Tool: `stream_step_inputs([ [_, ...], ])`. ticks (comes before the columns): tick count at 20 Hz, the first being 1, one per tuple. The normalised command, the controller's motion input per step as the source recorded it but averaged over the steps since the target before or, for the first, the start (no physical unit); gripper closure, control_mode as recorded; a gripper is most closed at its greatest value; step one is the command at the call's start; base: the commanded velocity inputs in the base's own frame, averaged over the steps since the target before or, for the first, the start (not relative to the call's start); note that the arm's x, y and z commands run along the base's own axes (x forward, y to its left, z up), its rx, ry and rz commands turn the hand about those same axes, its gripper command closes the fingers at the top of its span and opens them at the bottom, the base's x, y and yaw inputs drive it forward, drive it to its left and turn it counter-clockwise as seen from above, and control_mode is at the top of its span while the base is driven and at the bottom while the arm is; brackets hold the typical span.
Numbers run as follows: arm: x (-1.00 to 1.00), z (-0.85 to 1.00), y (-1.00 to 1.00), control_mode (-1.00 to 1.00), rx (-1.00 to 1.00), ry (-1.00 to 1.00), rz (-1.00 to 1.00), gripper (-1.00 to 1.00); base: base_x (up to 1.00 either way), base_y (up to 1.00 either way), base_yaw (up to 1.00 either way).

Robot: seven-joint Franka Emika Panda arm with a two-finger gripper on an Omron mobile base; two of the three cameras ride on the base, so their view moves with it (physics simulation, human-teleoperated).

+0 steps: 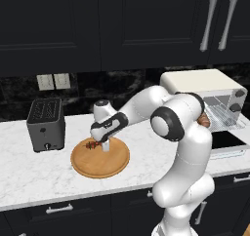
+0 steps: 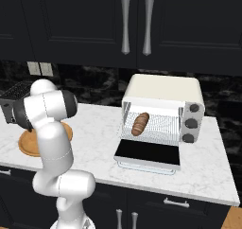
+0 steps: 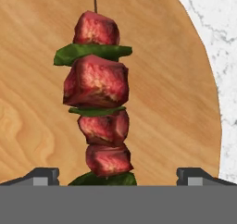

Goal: Pick up the kebab skewer and baguette bread, and place them inside the toaster oven. Close the toaster oven door and start by setting the timer.

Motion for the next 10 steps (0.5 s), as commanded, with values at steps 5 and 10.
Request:
stream_step_inputs([
  [5, 0.14, -0.15, 0.01, -1.0, 0.0, 0.0, 0.05, 1.0, 0.0, 0.0, 0.0],
  [10, 0.08, -0.22, 0.0, -1.0, 0.0, 0.0, 0.04, 1.0, 0.0, 0.0, 0.0],
])
